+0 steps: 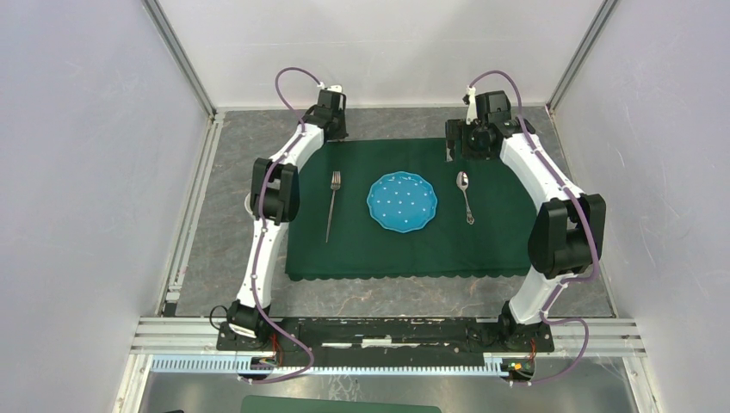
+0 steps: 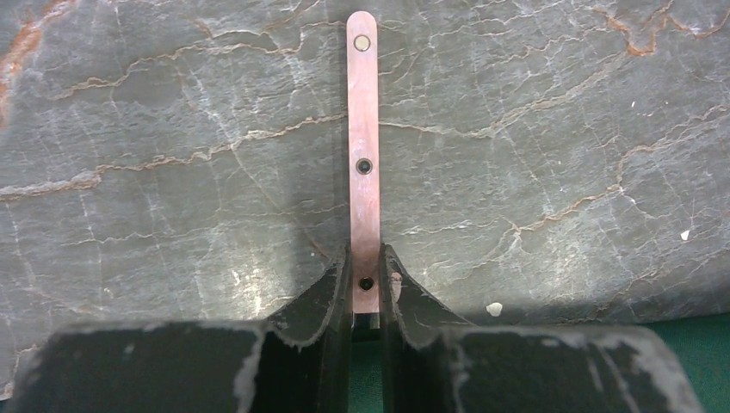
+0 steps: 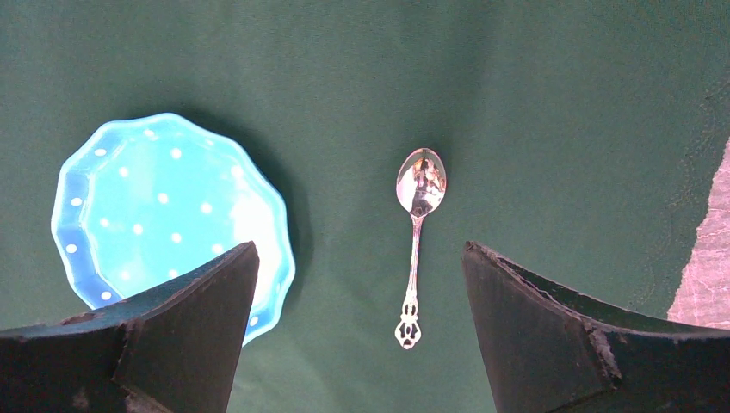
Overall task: Set the dinner table for one person
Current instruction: Pick up the knife at the corner of the board.
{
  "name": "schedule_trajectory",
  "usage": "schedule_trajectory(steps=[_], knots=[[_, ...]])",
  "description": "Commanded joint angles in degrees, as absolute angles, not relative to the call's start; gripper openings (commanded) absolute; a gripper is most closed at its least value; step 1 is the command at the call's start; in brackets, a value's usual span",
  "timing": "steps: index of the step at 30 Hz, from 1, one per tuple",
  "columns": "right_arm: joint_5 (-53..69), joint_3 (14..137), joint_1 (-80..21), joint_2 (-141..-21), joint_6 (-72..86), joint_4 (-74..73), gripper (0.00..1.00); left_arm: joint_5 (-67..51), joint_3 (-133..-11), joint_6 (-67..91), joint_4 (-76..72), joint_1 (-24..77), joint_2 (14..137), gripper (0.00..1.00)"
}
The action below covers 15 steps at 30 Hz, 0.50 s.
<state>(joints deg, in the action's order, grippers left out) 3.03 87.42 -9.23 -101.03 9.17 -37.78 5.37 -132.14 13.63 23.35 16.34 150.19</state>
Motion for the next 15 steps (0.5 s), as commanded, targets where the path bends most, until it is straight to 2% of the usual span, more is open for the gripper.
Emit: schedule_trajectory(steps=[1,15], knots=[[3.36,90.09,-9.0,-100.75,8.99,-37.16,0.94,4.31,-130.67,18.04,20.15,15.91,143.65,0.02],[3.33,90.01,-8.99,-101.06,9.33,-36.77,0.94,4.75,-137.04,16.79,15.73,15.71,137.41,0.02]])
